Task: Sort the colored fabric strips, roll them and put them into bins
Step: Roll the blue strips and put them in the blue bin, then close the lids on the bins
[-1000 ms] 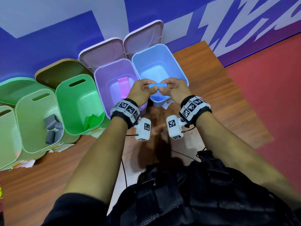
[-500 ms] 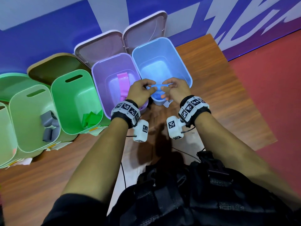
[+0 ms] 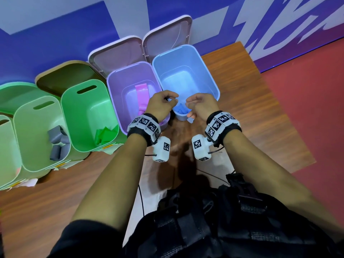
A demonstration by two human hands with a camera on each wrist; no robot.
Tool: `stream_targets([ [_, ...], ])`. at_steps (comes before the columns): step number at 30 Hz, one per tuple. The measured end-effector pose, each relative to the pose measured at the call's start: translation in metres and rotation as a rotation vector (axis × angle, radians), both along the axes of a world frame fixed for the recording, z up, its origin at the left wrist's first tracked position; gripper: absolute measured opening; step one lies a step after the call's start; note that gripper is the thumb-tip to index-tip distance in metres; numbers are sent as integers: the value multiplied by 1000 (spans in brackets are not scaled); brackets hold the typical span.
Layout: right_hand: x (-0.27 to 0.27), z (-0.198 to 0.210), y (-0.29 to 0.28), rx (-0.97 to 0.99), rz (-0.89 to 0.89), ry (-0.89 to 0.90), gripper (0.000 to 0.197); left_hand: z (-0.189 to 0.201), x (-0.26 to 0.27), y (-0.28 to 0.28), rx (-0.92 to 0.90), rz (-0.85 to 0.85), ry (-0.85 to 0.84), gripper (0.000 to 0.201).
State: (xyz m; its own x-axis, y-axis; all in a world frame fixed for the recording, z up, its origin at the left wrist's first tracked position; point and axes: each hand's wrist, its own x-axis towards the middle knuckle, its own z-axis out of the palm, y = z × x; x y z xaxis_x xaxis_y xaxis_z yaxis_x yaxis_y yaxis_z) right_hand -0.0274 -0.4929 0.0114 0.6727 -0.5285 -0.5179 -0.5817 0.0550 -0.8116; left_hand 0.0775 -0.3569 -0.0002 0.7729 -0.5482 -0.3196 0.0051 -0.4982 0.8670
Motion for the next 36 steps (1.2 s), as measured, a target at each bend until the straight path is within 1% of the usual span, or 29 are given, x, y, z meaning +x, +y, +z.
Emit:
stream_targets([
  [3, 3, 6, 3, -10, 7, -46, 9, 4, -1, 3, 0, -12, 4, 15],
  [7, 10, 21, 15, -54, 116, -71, 9, 19, -2, 13, 0, -24, -22, 13],
  [11, 22, 36, 37, -182, 226, -103, 14, 38, -5, 37, 8, -11, -81, 17],
  [13, 28, 45, 53, -229, 263, -118, 12, 48, -4, 54, 27, -12, -119, 19],
  [16, 38, 59, 82, -264, 329, -156, 12, 63, 4, 89, 47, 5, -193, 24],
  [20, 56, 76, 139, -302, 429, -198, 12, 83, 10, 149, 85, 56, -228, 18],
  [22, 64, 81, 172, -339, 468, -208, 17, 91, 13, 180, 107, 62, -250, 15],
  [26, 77, 85, 228, -384, 513, -203, 16, 106, 20, 238, 208, 67, -325, 14],
  [30, 81, 87, 258, -448, 593, -161, 15, 109, 25, 290, 324, 75, -369, 19],
  [33, 84, 88, 271, -483, 666, -146, 17, 111, 26, 323, 400, 111, -339, 18],
  [36, 91, 91, 285, -513, 736, -141, 16, 117, 20, 350, 436, 182, -330, 19],
])
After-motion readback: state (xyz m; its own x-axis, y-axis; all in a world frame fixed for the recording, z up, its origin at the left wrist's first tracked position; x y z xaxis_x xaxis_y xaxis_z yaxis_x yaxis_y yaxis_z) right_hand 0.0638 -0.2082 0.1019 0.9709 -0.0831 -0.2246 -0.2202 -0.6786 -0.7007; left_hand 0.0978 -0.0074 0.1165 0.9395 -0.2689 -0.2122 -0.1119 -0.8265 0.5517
